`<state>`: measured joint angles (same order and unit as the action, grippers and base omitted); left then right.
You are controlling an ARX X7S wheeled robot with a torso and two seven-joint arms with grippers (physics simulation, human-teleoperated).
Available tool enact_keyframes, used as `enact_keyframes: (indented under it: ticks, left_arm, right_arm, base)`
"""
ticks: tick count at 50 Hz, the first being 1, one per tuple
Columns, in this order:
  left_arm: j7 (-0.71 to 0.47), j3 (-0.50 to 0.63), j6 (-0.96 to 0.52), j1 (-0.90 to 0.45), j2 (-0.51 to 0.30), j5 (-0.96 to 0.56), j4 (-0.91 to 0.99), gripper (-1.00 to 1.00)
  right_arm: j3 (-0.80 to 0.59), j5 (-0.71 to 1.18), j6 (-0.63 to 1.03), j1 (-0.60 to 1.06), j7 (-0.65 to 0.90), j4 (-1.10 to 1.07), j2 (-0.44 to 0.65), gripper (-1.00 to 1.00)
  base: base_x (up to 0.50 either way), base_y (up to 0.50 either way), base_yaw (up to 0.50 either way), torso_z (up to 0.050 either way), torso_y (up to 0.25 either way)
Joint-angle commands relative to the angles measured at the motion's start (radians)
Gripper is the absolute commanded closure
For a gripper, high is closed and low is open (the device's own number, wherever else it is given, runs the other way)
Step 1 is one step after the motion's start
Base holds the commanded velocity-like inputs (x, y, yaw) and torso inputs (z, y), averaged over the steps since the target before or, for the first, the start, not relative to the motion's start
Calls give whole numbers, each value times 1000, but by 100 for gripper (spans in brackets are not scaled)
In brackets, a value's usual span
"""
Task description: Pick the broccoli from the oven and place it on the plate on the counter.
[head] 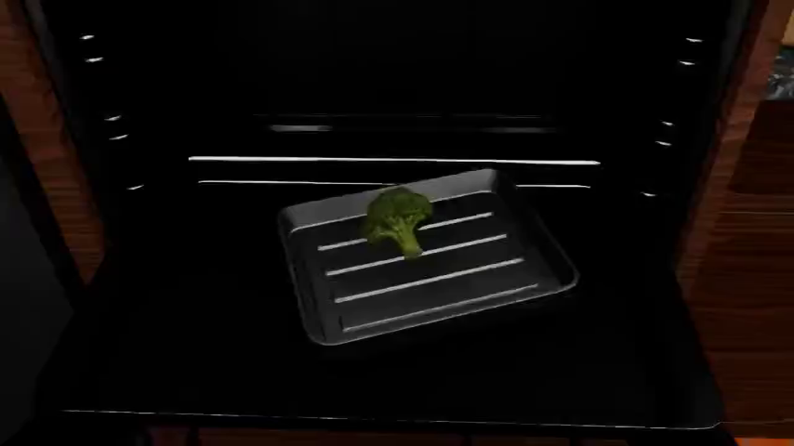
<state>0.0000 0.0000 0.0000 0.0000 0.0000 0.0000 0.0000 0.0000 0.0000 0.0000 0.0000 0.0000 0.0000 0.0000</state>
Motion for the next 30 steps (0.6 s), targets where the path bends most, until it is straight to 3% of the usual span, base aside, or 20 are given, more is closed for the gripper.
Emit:
enact_keyframes:
  ticks: [1,30]
  left_arm:
    - [-11,11,0,0,-10,0,0,-100]
    - [-81,70,23,-11,-66,-102,-41,-100]
  right_arm:
    - [-13,9,0,0,13,0,9,-100]
    - [-87,70,-6,7,93,17,68,-100]
  base:
    - [0,0,0,0,0]
    - [0,0,0,0,0]
